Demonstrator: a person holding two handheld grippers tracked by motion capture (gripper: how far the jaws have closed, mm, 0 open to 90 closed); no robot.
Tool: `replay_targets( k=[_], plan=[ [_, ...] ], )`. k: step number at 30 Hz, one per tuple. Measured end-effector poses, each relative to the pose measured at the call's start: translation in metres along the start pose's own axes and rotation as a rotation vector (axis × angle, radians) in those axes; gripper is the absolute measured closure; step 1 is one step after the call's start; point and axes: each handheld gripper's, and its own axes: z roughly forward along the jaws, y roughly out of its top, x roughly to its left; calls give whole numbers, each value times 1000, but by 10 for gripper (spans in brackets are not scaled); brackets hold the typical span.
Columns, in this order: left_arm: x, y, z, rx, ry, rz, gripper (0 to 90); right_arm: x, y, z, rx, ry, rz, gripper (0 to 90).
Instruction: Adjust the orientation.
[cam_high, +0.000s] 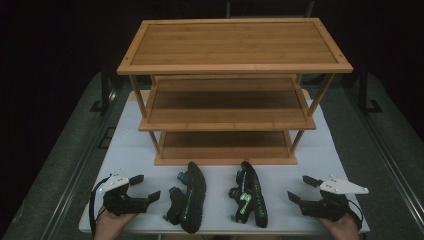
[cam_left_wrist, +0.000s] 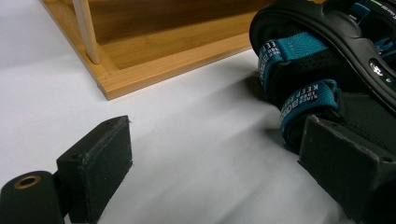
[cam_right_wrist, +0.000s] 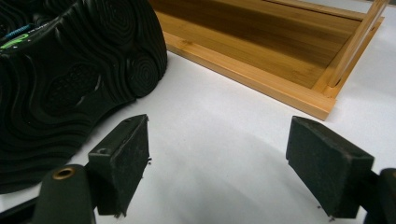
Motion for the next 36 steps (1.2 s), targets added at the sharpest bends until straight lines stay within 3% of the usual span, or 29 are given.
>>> replay_targets(
  k=[10, 36],
  plan=[
    [-3, -2, -1, 4, -24, 13, 88, 4, 4, -6, -19, -29, -7, 208],
    [-11, -2, 5, 44, -47, 47, 88, 4, 2, -4, -10, -16, -18, 210]
  ],
)
